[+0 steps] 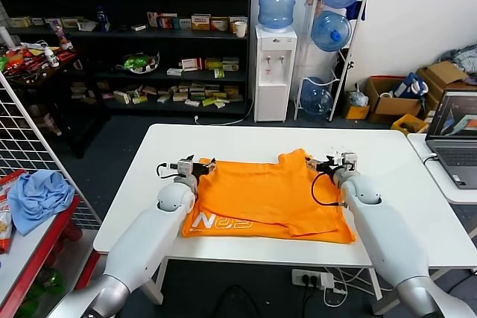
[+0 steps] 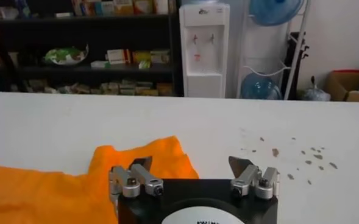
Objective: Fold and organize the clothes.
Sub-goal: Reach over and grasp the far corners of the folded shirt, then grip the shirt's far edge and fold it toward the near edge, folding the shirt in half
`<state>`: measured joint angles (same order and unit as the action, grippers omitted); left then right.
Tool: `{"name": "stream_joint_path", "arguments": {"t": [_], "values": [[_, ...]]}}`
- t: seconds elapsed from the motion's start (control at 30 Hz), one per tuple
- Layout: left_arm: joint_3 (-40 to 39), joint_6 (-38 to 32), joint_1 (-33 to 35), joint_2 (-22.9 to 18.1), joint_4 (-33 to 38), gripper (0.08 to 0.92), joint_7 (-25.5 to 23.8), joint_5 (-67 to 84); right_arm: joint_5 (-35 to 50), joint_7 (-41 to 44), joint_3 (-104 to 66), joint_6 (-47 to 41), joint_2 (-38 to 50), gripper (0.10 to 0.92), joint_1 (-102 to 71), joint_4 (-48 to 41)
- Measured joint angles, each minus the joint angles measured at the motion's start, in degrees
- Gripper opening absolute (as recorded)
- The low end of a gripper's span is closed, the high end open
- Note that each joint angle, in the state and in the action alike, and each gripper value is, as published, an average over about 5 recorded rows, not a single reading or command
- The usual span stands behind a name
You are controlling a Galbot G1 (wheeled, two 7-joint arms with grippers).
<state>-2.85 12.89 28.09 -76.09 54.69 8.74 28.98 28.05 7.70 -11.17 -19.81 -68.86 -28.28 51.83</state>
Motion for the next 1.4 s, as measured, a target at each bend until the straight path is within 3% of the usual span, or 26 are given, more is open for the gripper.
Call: {"name": "stream_joint_path", "arguments": {"t": [0.23, 0.77, 1.03, 1.4], "values": [[0.15, 0.29, -1.56, -1.65, -5.20, 0.767, -1.29, -1.59, -2.12, 1.46, 0.12, 1.09, -1.85, 0.580, 1.39, -4.59], [0.05, 0.95, -1.25, -1.07, -5.64, 0.317, -3.17, -0.61, -3.84, 2.81, 0.09, 3.74, -3.45, 0.140, 3.44, -8.81], [-0.74, -1.20, 1.16, 1.45, -1.22, 0.108, -2.81, 0.24, -2.31, 0.92, 0.99, 4.66, -1.82, 0.124, 1.00, -3.45], [-0.81, -3.06, 7.38, 8.01, 11.66, 0.096, -0.89, 2.72, 1.67, -5.90, 1.56, 2.24, 4.26, 0.124, -8.75, 14.75]]}}
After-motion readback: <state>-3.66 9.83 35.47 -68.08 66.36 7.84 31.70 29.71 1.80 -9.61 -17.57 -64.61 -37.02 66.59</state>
